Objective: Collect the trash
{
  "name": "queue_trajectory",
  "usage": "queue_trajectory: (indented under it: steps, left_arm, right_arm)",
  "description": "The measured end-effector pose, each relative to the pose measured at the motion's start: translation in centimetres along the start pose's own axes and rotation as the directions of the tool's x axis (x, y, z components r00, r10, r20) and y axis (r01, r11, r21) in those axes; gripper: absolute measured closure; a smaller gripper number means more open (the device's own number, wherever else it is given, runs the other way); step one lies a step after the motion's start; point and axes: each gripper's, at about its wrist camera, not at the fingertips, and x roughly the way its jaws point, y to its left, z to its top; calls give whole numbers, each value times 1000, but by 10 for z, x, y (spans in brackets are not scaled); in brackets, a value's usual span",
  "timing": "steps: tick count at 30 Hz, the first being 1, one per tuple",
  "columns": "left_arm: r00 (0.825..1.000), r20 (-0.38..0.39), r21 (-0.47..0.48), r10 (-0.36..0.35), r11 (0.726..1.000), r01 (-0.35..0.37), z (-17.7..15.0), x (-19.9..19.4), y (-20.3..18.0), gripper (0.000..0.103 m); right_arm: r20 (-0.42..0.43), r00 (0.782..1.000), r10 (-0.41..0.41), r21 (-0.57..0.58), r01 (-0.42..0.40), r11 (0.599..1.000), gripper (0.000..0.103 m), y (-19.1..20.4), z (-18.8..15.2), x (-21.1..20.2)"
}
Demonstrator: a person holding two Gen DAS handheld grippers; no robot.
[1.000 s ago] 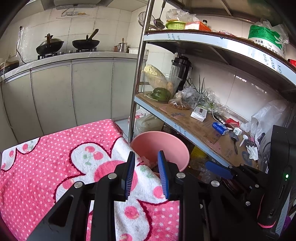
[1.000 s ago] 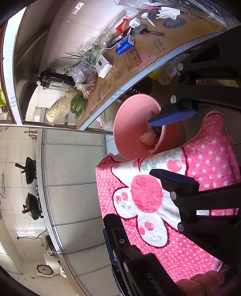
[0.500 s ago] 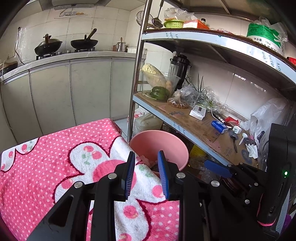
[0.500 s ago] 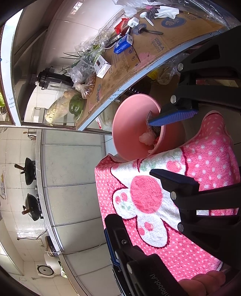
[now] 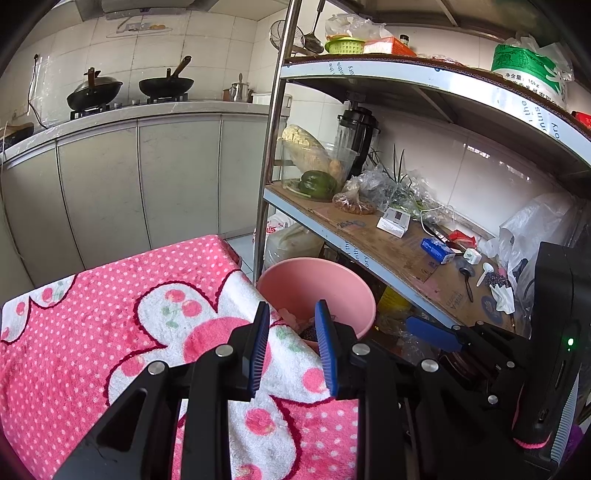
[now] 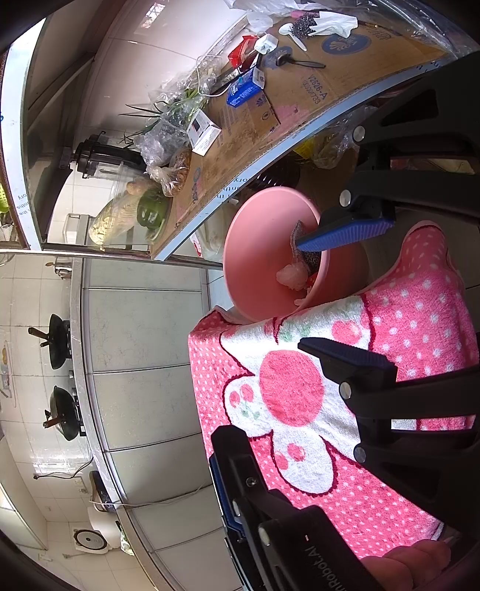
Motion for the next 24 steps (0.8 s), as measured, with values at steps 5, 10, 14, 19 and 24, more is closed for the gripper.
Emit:
queue_trajectory:
  steps: [5,10,14,19,24]
  left_arm:
    - [1000,-3,0,-2,1000,2,0,0,0,78]
    - [1000,-5,3,-4,1000,4,-1,0,0,78]
    - [1000,-6,3,-5,1000,5,-1,1,0,78]
    - [1000,-7,3,-5,1000,5,-1,1,-1,78]
    - [1000,-14,7,-7,1000,7,-2,3,-1,78]
  right_arm:
    - [-1,1000,1,-1,-1,1000,54,0,0,0]
    - [-3,1000,2,0,-2,1000,54,0,-1,1]
    - [-3,1000,2,0,-2,1000,54,0,-1,1]
    - [-6,1000,3,0,-3,1000,54,0,-2,3]
    - [-11,1000,6,0,-6,1000,54,0,-4,7]
